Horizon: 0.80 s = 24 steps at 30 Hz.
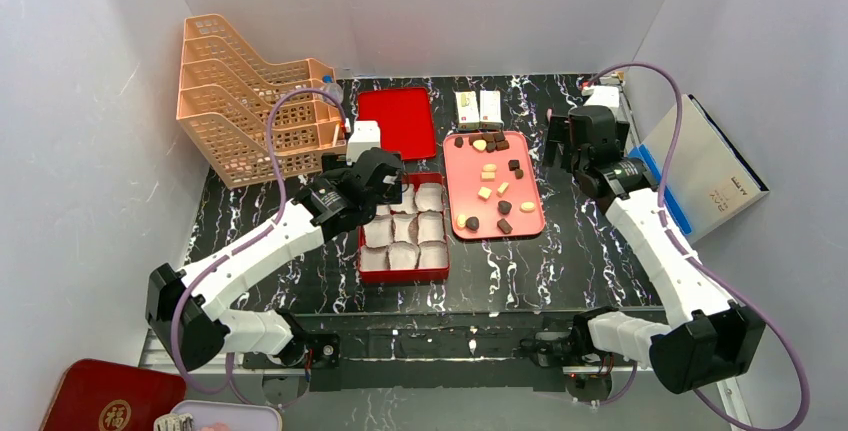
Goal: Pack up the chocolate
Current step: Pick up the clamp from the center of the board.
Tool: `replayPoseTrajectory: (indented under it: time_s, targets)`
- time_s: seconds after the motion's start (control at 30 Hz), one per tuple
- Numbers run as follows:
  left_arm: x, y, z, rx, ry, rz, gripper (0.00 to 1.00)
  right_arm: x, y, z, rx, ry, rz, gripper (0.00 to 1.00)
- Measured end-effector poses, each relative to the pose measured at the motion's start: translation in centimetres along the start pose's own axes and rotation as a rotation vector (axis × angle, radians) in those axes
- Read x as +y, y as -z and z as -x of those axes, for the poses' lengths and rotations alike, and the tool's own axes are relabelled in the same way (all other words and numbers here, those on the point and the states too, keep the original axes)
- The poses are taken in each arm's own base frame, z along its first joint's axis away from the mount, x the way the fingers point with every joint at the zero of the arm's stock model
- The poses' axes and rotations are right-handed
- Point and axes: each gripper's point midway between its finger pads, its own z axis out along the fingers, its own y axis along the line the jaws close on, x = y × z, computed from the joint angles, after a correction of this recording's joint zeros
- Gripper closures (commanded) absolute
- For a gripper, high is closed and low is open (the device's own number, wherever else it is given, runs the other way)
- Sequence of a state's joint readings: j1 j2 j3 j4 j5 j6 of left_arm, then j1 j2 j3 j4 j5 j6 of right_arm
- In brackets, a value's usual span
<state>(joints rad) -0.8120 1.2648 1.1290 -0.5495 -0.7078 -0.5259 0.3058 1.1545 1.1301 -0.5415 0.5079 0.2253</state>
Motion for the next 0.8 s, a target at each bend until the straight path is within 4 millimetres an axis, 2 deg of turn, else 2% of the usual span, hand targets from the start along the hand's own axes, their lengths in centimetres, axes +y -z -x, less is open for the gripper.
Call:
replayPoseTrajectory:
  time_s: [0.17, 0.3, 0.47, 0.63, 0.8]
  targets:
    - [-0.1, 0.4, 0.6, -0.023, 0.036, -0.013, 0.02, 0.0, -0.1, 0.5, -0.026, 0.005, -0.023, 0.01]
    - [-0.5, 0.9, 1.6, -0.05, 0.089, -0.047, 0.02, 0.2, -0.8, 0.1, -0.004, 0.034, -0.026, 0.01]
    - [-1.3, 1.8, 2.8, -0.086, 0.158, -0.113, 0.02, 1.7, -1.4, -0.2, 0.021, 0.06, 0.085, 0.02]
    - [-2.1, 2.4, 3.4, -0.105, 0.193, -0.172, 0.02, 1.7, -1.9, 0.3, 0.019, 0.044, 0.166, 0.01]
    - [-3.1, 2.6, 3.7, -0.105, 0.206, -0.226, 0.02, 2.6, -2.3, 0.2, 0.039, 0.05, 0.252, 0.01]
